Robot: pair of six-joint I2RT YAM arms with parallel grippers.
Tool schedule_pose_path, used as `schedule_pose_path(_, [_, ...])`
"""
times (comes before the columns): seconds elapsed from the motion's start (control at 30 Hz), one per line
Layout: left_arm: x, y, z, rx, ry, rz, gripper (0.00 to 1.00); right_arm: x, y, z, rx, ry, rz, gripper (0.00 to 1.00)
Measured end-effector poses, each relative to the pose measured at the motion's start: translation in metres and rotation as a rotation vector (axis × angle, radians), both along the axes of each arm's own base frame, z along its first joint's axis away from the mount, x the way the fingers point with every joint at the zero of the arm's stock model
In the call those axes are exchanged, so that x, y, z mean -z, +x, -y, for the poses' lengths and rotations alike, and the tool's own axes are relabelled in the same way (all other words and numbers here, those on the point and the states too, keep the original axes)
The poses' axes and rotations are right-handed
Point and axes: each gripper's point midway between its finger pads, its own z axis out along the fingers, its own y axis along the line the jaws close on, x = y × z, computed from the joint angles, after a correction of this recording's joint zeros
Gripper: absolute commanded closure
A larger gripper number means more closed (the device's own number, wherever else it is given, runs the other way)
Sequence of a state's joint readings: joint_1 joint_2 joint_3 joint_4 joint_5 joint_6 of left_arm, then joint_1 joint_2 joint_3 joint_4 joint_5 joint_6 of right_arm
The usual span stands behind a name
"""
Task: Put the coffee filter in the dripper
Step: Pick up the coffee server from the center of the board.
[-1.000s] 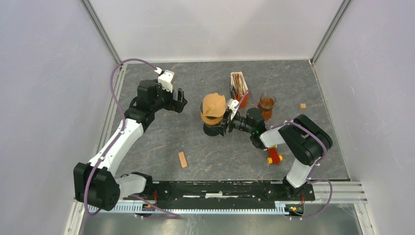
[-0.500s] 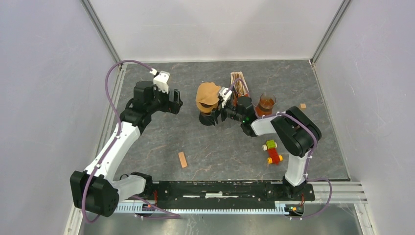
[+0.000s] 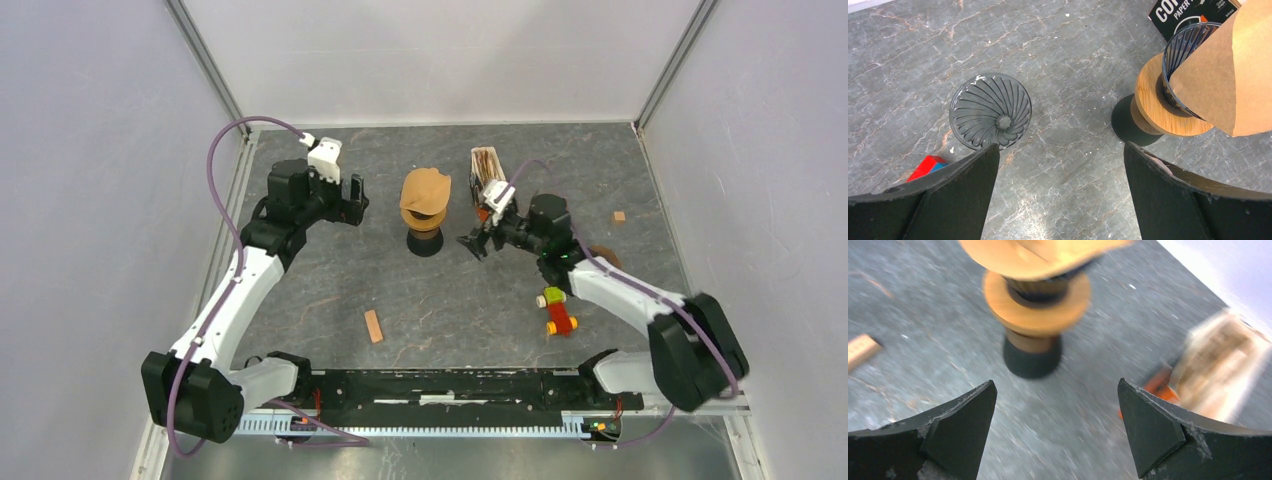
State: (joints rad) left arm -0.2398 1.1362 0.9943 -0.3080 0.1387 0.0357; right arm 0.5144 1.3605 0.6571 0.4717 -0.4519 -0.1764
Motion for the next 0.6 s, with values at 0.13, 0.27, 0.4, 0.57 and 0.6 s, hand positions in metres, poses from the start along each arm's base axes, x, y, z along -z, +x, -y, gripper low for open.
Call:
schedule_pose_path(0.13, [-0.005, 0.001, -0.001, -0.003, 0.002, 0.009, 0.0, -0.012, 0.004, 0.055, 0.101, -0.112, 0.016, 0.06])
schedule_pose_path(0.27, [-0.01, 0.002, 0.0, 0.003, 0.003, 0.018, 0.0, -0.038, 0.019, 0.098, 0.209, -0.195, 0.022, 0.13])
schedule_pose_path(0.4, [-0.01, 0.003, -0.001, 0.011, 0.019, 0.025, 0.0, -0.065, 0.048, 0.146, 0.35, -0.239, 0.005, 0.18])
schedule_pose_path(0.57, [-0.01, 0.002, 0.001, 0.022, 0.015, 0.024, 0.0, -0.054, 0.074, 0.189, 0.47, -0.308, -0.091, 0.19])
schedule_pose_path(0.6, [-0.01, 0.002, 0.002, 0.029, 0.012, 0.023, 0.0, -0.046, 0.077, 0.195, 0.479, -0.327, -0.123, 0.2])
